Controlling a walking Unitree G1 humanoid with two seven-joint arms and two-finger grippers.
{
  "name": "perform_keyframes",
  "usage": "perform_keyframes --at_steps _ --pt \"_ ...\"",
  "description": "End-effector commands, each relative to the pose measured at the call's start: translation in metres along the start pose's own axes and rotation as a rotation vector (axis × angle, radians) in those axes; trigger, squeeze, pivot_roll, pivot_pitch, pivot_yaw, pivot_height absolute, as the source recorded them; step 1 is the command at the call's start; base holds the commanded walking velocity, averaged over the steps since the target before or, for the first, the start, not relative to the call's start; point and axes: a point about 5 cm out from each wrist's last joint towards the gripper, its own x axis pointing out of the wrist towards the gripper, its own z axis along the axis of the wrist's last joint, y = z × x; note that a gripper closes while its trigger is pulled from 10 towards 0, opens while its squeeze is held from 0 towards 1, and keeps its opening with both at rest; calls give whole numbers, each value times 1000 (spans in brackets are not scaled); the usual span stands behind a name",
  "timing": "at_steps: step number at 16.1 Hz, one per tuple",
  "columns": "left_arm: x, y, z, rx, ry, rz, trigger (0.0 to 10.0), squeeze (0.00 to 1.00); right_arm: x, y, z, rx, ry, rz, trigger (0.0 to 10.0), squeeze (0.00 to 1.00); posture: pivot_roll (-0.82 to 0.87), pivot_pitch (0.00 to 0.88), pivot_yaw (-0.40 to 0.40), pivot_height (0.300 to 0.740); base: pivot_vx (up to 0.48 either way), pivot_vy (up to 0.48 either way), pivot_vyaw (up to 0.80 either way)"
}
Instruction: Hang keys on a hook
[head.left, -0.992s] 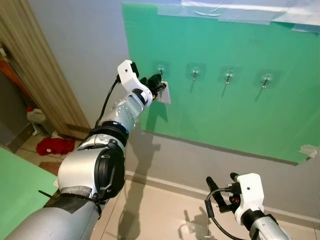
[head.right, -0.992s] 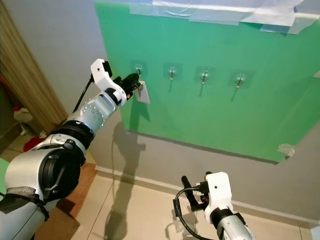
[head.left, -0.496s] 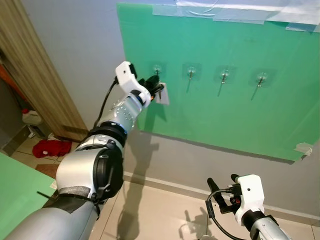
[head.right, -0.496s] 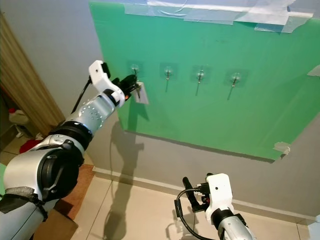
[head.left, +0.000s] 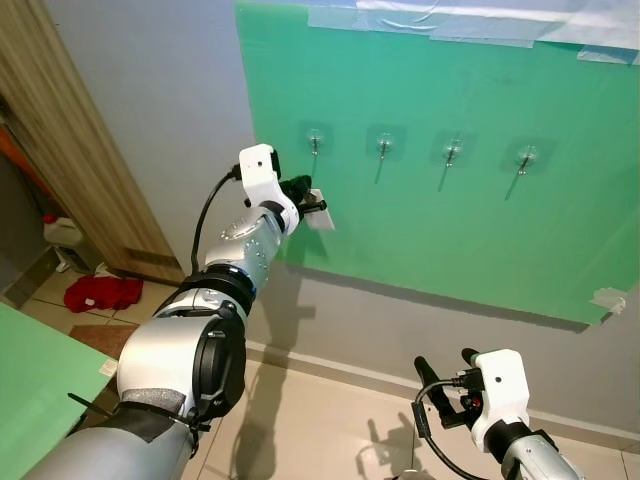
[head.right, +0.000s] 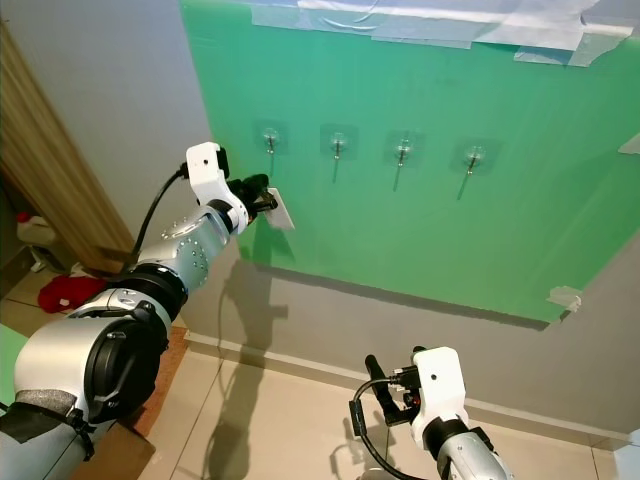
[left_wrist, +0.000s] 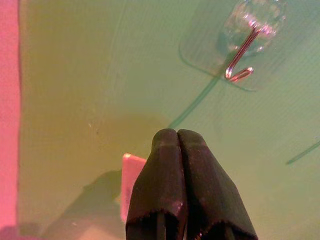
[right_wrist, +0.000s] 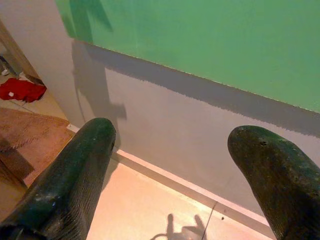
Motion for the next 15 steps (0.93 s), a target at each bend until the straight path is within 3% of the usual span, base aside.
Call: perform_keyframes --at_steps 1,5,7,10,13,14,15 --pt "1 1 12 47 -39 8 10000 0 -1 1 3 -1 -6 11 10000 0 -293 31 89 722 0 0 0" --pt "1 -2 22 162 -94 0 10000 0 -1 1 3 -5 -9 13 10000 0 -286 23 90 722 0 0 0" --pt "-5 -4 30 314 -212 -32 10000 0 1 0 4 -21 -28 21 10000 0 -258 11 70 722 0 0 0" --pt "-22 -3 5 486 -205 -106 10000 0 12 0 8 -38 -42 63 10000 0 -180 0 10 722 0 0 0" --pt "-45 6 -20 510 -201 -90 10000 0 28 -1 17 -60 -68 85 10000 0 -113 0 -38 722 0 0 0" --pt "-58 8 -27 510 -209 -77 10000 0 36 -4 23 -67 -87 77 10000 0 -86 0 -52 722 0 0 0" --pt "-83 5 -36 490 -227 -80 10000 0 45 -6 31 -76 -107 86 10000 0 -68 0 -65 722 0 0 0"
